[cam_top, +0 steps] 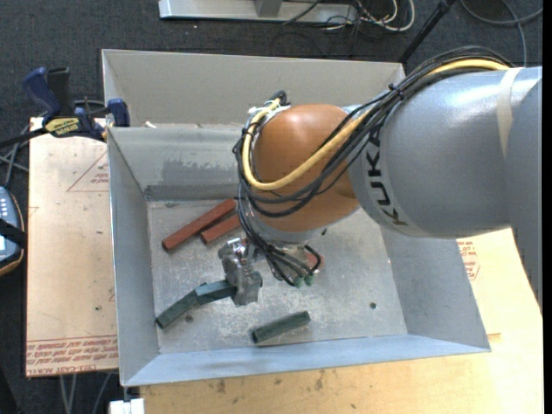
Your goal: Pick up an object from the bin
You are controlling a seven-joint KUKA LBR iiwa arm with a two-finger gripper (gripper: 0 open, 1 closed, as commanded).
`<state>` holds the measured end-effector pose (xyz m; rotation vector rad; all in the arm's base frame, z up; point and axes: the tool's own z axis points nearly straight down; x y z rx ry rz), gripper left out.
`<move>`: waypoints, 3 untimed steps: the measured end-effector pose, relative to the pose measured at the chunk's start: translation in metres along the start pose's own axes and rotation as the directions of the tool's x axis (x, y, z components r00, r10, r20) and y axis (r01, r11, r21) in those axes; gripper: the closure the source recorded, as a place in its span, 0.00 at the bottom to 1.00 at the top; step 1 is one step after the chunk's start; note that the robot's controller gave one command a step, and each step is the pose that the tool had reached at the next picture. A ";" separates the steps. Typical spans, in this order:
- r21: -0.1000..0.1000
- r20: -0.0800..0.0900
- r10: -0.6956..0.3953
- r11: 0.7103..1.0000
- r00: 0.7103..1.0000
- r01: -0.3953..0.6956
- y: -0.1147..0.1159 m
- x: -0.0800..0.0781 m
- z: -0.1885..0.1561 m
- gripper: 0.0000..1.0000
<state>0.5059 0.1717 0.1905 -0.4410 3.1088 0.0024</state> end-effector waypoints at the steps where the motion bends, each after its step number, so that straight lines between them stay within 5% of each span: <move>1: 0.000 -0.001 0.000 1.000 1.000 0.000 0.000 0.000 0.000 1.00; 3: 0.000 -0.001 0.000 1.000 1.000 0.000 0.000 0.000 0.000 1.00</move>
Offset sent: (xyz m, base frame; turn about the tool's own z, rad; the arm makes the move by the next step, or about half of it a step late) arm 0.0000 0.0000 0.0000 0.0000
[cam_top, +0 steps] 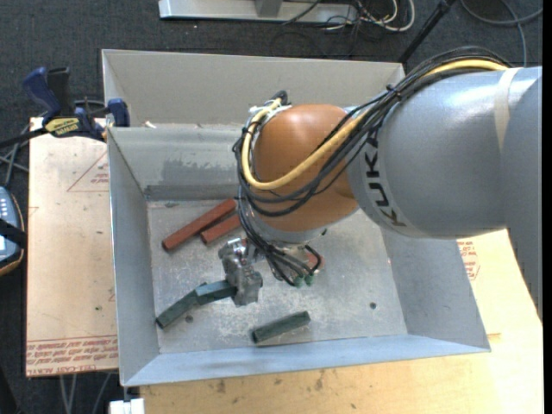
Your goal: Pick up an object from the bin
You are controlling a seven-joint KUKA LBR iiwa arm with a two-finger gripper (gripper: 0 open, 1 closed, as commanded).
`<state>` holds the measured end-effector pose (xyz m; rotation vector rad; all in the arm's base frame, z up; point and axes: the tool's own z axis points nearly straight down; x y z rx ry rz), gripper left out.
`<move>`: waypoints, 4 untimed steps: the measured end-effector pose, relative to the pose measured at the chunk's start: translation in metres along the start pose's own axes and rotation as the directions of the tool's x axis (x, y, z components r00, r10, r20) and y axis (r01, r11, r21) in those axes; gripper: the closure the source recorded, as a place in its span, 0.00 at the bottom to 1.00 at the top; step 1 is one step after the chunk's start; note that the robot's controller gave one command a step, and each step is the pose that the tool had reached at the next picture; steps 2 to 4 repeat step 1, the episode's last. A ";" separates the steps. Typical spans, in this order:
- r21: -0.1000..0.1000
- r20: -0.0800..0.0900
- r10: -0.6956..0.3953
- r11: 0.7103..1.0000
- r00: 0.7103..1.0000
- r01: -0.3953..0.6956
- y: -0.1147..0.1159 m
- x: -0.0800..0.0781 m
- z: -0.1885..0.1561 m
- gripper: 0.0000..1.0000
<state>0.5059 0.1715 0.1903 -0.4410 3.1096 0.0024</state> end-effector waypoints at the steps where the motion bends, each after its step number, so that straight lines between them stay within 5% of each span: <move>1: 0.000 0.001 -0.281 0.960 0.960 0.281 -0.037 0.017 -0.140 1.00; 4: 0.000 0.001 -0.281 0.960 0.960 0.281 -0.037 0.017 -0.140 1.00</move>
Offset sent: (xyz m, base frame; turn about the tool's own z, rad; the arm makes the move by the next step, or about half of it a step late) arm 0.0000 0.0000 0.0000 0.0000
